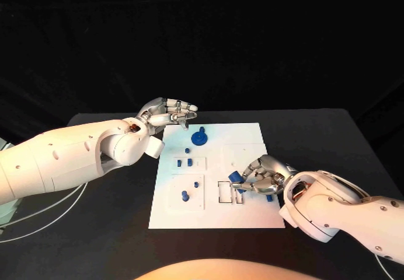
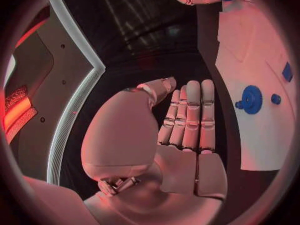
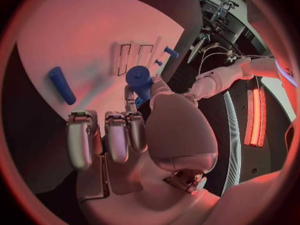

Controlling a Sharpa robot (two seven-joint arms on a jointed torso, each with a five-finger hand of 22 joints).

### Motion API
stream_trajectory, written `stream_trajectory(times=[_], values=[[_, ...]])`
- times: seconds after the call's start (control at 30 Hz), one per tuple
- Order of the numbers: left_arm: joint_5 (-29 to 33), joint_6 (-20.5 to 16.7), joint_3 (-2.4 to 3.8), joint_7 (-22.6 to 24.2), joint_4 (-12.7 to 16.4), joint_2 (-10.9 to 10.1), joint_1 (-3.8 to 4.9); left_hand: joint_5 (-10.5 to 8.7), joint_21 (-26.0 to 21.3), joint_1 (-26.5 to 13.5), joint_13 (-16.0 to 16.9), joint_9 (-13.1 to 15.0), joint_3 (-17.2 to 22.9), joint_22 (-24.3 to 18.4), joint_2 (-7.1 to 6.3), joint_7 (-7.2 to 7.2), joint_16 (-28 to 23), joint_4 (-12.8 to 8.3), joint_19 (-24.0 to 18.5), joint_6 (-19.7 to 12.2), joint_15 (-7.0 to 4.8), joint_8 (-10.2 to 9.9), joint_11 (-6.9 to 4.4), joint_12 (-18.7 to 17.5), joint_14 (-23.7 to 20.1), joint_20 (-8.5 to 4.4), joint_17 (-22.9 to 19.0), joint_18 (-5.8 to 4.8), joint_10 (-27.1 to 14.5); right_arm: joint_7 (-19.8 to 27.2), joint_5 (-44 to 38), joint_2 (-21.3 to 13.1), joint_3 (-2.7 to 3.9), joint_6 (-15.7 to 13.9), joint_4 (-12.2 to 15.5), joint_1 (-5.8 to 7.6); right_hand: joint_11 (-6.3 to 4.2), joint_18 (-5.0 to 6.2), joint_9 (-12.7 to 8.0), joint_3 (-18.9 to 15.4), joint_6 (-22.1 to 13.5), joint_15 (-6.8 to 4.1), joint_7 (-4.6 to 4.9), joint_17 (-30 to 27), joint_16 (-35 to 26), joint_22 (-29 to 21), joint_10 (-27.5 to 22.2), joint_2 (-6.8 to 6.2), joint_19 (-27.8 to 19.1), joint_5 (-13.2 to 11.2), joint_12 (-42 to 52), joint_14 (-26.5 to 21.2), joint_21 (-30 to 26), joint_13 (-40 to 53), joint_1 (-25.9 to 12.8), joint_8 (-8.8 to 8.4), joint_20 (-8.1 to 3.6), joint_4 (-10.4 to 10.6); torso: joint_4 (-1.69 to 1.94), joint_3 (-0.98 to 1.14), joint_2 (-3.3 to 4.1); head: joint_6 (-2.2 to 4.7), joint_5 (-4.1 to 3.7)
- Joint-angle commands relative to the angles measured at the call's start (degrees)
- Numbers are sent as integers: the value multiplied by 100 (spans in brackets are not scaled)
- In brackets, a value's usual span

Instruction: Assemble the parts on the task board

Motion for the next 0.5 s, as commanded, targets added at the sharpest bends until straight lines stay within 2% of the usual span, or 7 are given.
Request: stream_trajectory(times=[0.03,0.13,0.2,0.5], values=[[32,72,4,28,23,14,3,29,-37,-42,-9,-9,1,-5,31,3,-15,37,12,-56,2,-15,-3,40,-19,45,-7,84,-25,-41,219,93,-2,356,-53,-22,-46,-79,64,-56,123,-51,-76,1112,-26,1388,318,73,484,40,-44,511,-46,1125,-113,145,-33,0,1,5,-1,-14,14],[34,71,4,26,27,15,4,34,-49,-61,-12,-11,1,-13,39,5,-13,56,12,-59,5,-15,-1,44,-21,49,-8,84,-32,-133,214,203,-4,476,-128,-47,-73,-76,77,-108,190,-73,-109,1099,-33,1384,302,130,479,41,-83,508,-58,1097,-253,210,-46,1,-1,3,6,-16,27],[36,70,4,26,27,15,4,34,-49,-61,-12,-11,1,-13,39,5,-13,56,12,-59,5,-15,-1,44,-21,49,-8,84,-32,-181,188,252,-5,518,-165,-62,-78,-75,79,-120,196,-78,-114,1098,-34,1383,301,147,478,41,-87,508,-63,1095,-287,221,-50,3,-7,9,3,-20,29],[39,68,4,28,29,8,4,35,-58,-73,-14,-12,1,-19,43,5,-11,68,12,-62,7,-15,0,47,-22,51,-8,84,-36,-274,115,361,-7,587,-227,-105,-96,-79,87,-145,227,-93,-135,1101,-34,1388,320,201,482,42,-68,509,-43,1118,-365,262,-61,2,-7,14,1,-48,39]])
